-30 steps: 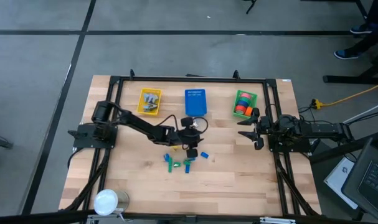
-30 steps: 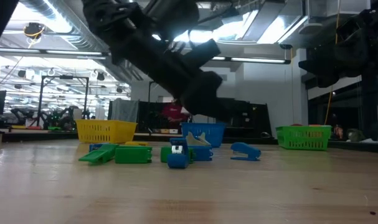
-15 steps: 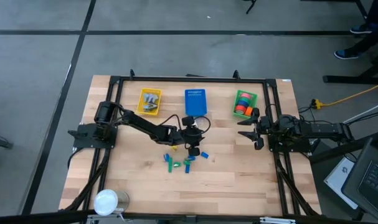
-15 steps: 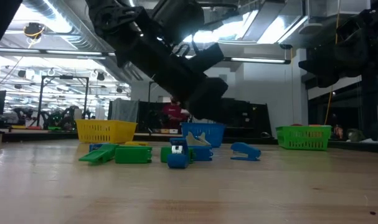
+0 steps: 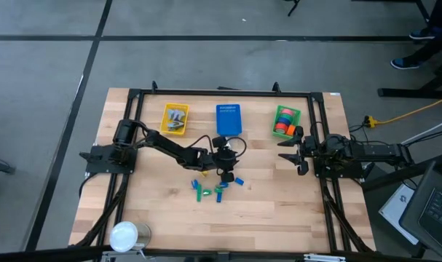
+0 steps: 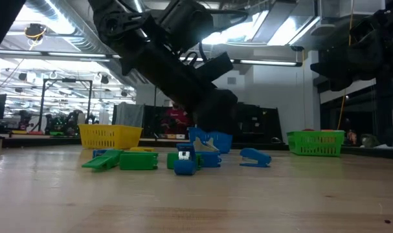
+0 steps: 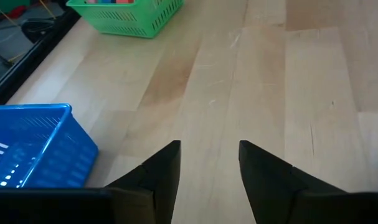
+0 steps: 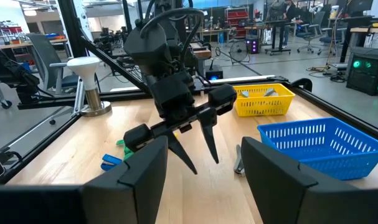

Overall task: Pick and place Stapler, Stapler remover, tape
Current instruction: Put the gray staple remover into the yellow basket

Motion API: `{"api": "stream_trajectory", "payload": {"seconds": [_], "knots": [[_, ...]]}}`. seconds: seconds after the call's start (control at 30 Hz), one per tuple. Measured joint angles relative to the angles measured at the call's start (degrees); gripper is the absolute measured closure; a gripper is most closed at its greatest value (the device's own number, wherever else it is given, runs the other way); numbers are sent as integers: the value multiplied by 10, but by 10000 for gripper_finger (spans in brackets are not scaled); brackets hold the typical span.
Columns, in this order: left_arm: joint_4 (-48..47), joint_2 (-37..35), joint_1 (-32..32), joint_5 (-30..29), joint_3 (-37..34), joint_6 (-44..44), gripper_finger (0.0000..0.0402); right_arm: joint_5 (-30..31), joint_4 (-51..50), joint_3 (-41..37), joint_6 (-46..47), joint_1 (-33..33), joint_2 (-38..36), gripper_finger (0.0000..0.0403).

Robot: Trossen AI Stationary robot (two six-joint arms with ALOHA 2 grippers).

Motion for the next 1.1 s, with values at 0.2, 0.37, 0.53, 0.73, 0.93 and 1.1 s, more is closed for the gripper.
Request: {"api": "stream_trajectory", "payload": {"seconds": [0.2,0.37,0.53,0.73,0.93,1.1], "knots": [[0,0,0,1,0,1,231,0,0,0,0,0,0,192],[0,0,1,0,0,1,228,0,0,0,0,0,0,192],[-30,-12,2,14,0,-19,228,0,0,0,0,0,0,192],[-145,-102,21,13,5,-49,228,0,0,0,0,0,0,192],[-206,-124,57,66,4,-25,229,-1,0,0,0,0,0,192],[-239,-94,73,75,3,37,232,-3,0,0,0,0,0,192]]}}
